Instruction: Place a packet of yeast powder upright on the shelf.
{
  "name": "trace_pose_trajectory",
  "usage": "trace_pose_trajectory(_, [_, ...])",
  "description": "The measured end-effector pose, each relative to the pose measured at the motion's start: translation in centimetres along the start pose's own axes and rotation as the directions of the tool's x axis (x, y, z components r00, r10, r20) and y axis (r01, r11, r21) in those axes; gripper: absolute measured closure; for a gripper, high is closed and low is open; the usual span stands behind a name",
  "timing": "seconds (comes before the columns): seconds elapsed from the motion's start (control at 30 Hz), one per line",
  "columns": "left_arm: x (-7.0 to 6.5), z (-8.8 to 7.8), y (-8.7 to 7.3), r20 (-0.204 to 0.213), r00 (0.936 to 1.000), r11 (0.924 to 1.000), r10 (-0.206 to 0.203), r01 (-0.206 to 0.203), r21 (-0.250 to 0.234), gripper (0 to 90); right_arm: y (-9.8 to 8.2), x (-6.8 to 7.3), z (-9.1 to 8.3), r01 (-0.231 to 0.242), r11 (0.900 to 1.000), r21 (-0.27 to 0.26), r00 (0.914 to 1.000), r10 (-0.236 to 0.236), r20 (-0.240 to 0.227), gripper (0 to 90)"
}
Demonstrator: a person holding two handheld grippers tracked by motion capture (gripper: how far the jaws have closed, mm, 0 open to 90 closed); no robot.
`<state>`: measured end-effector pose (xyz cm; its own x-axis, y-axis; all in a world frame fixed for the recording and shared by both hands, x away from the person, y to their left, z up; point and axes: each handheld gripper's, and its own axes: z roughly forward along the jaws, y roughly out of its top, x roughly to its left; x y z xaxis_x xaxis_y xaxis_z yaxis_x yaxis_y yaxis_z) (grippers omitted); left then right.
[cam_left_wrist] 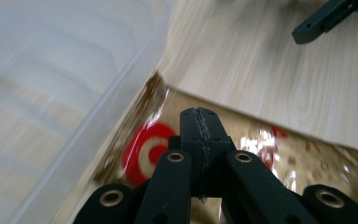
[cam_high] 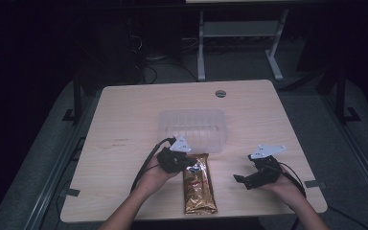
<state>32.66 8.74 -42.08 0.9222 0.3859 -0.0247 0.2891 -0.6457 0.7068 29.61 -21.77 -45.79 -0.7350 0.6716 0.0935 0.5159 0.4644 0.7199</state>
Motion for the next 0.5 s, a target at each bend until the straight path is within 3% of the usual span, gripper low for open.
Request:
trace_pose_trajectory(0.33, [-0.4,4.2,2.5,0.019,0.999,0.9986,0.042,-0.042,0.03,89.7,0.0,0.0,0.0,0.002,1.0,-0.009,1.0,-0.002,-0.001,2.2])
trace_pose_trajectory(0.5, [-0.3,5.4,2.9,-0.004,0.9974,0.995,0.072,-0.071,0.069,89.8,0.0,0.0,-0.1,0.006,1.0,-0.01,1.0,-0.006,-0.002,2.2])
